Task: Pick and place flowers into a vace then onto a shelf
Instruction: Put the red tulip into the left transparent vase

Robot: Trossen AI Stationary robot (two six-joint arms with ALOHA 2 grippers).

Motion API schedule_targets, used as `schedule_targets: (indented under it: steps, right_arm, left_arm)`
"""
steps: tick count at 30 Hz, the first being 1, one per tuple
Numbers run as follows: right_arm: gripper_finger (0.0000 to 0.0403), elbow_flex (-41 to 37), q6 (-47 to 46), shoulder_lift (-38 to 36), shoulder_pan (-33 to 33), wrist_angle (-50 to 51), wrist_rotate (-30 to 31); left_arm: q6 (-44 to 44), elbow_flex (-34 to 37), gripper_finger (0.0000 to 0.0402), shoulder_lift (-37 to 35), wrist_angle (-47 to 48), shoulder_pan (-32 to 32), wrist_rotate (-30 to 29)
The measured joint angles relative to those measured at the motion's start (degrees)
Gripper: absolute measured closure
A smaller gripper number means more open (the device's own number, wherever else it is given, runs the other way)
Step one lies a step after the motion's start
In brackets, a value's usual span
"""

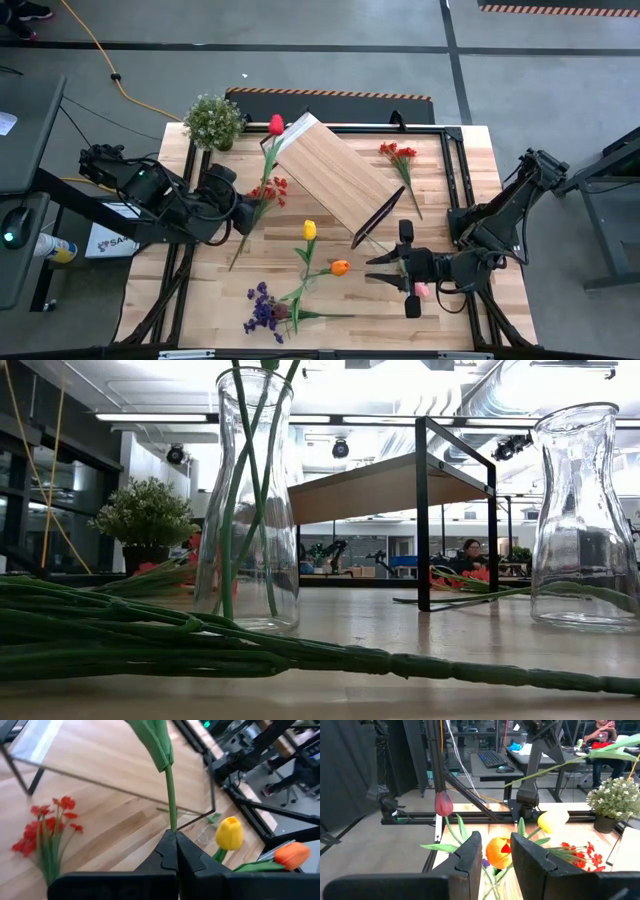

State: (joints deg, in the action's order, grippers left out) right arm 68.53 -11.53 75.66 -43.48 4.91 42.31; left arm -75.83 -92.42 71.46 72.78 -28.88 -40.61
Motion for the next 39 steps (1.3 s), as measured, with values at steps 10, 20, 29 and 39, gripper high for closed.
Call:
schedule_targets:
  steps: [10, 20, 29, 39]
  right_arm:
    - [0.0308, 0.0, 0.04, 0.0, 6.77, -3.78, -8.52]
    - [0.0308, 0.0, 1.51, 0.0, 15.52, -10.86, -20.36]
    - [0.0308, 0.0, -0.2, 0.0, 22.63, -17.26, -33.01]
    - [0.0308, 0.0, -4.46, -0.02, 30.25, -20.66, -43.24]
  left_arm:
    - [7.84, 0.0, 0.038, 0.0, -8.09, 0.0, -2.15]
    - [18.1, 0.0, 0.038, 0.0, -18.03, 0.0, -2.59]
    - [25.18, 0.0, 0.038, 0.0, -23.28, 0.0, -2.31]
    - [30.35, 0.0, 0.038, 0.0, -25.33, 0.0, -2.03]
